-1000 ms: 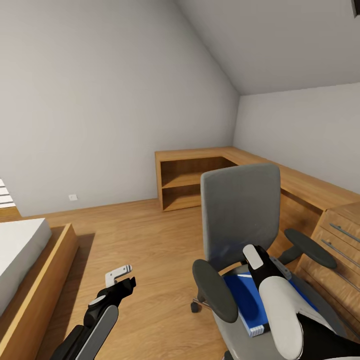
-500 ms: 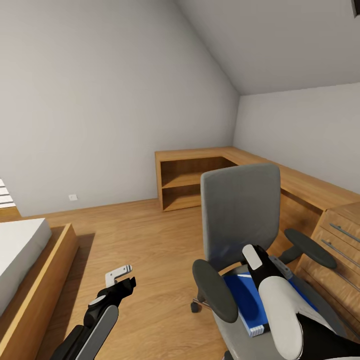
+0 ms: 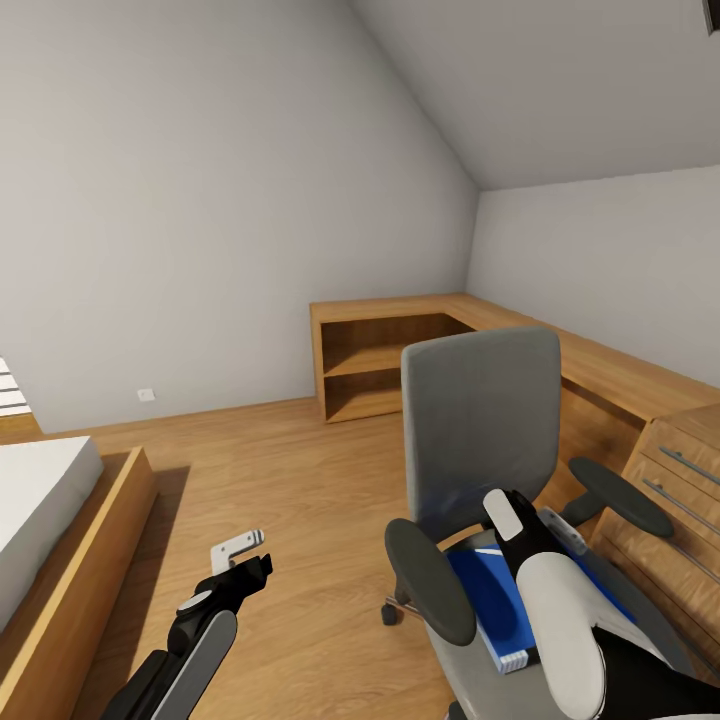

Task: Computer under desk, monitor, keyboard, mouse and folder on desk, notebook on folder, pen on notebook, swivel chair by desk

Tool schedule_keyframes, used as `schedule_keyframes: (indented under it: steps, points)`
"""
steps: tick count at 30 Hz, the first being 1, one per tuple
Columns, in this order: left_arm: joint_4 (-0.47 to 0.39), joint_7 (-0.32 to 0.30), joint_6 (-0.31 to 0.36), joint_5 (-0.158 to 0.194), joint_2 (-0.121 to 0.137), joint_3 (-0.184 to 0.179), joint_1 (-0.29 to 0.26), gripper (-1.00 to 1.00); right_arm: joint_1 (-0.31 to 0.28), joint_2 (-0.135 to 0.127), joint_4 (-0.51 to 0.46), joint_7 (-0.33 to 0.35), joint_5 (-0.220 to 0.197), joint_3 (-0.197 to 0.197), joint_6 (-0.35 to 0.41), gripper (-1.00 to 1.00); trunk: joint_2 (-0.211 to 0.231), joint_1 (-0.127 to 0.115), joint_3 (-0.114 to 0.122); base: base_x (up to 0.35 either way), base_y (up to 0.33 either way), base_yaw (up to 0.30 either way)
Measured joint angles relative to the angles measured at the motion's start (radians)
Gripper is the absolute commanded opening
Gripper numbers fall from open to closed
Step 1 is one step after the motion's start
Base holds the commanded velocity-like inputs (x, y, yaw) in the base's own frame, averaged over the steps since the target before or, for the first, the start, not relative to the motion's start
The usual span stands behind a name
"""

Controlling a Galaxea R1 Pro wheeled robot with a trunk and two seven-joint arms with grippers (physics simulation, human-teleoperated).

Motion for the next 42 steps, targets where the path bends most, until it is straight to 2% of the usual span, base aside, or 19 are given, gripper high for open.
schedule_keyframes:
  steps: [30,34,39,42]
  points:
    - [0.0,0.0,0.0,0.0,-0.002,-0.005,0.0,1.0,0.0,0.0,0.001,-0.026,0.001,0.003,-0.002,1.0,0.0,0.0,0.0,0.0,0.0,0.0]
    - [0.0,0.0,0.0,0.0,-0.002,-0.005,0.0,1.0,0.0,0.001,0.001,-0.026,0.001,0.003,-0.002,1.0,-0.028,0.015,-0.012,0.0,0.0,0.0]
    - [0.0,0.0,0.0,0.0,-0.003,-0.005,0.0,1.0,0.0,0.019,0.0,-0.026,0.008,0.003,-0.003,1.0,-0.063,0.034,-0.028,0.0,0.0,0.0]
    - [0.0,0.0,0.0,0.0,-0.004,-0.005,0.0,1.0,0.0,0.024,0.0,-0.026,0.016,0.003,-0.004,1.0,-0.063,0.035,-0.028,0.0,0.0,0.0]
